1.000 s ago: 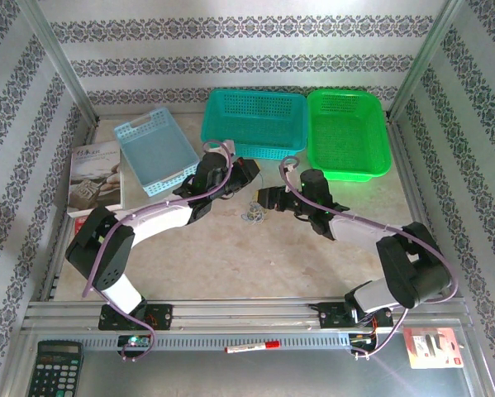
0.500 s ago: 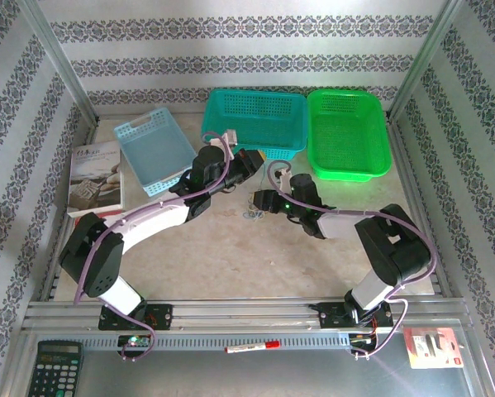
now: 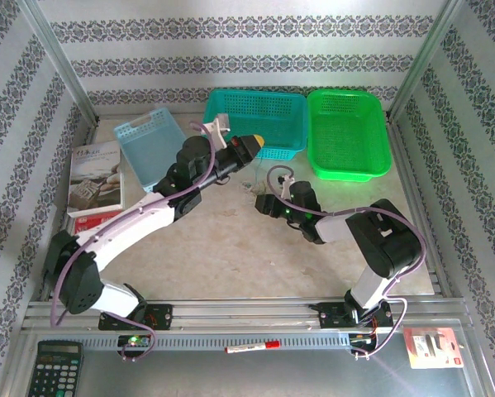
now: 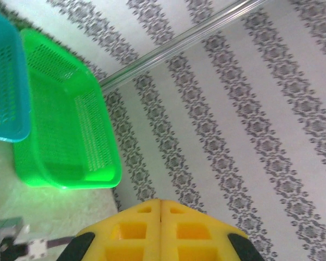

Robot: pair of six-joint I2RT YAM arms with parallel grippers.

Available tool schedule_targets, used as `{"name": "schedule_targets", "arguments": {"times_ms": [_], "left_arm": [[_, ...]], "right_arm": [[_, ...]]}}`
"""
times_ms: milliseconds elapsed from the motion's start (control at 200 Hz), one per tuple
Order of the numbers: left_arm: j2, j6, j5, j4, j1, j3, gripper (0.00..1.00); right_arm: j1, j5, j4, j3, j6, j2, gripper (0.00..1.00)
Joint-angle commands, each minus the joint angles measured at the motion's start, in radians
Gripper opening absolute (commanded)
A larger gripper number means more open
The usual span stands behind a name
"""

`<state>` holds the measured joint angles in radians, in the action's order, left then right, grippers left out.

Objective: Untangle the cables

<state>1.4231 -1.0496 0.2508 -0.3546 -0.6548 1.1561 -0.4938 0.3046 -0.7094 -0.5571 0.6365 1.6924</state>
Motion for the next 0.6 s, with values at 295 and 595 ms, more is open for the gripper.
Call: {"name": "schedule_targets", "arguments": {"times_ms": [295,595], "left_arm": [[-0.088,0.095,-0.044,0.069,-0.014,0.047,0.0],[-0.078,0.108,-0.05,0.058,-0.015,-0.024,0.0]], "right_arm": [[-0.008,-0.022,-0.049,0.062,0.028,-0.05,0.56],[0.0,0.014,0.079,0.084,-0.022,-0.203,0.57]]}}
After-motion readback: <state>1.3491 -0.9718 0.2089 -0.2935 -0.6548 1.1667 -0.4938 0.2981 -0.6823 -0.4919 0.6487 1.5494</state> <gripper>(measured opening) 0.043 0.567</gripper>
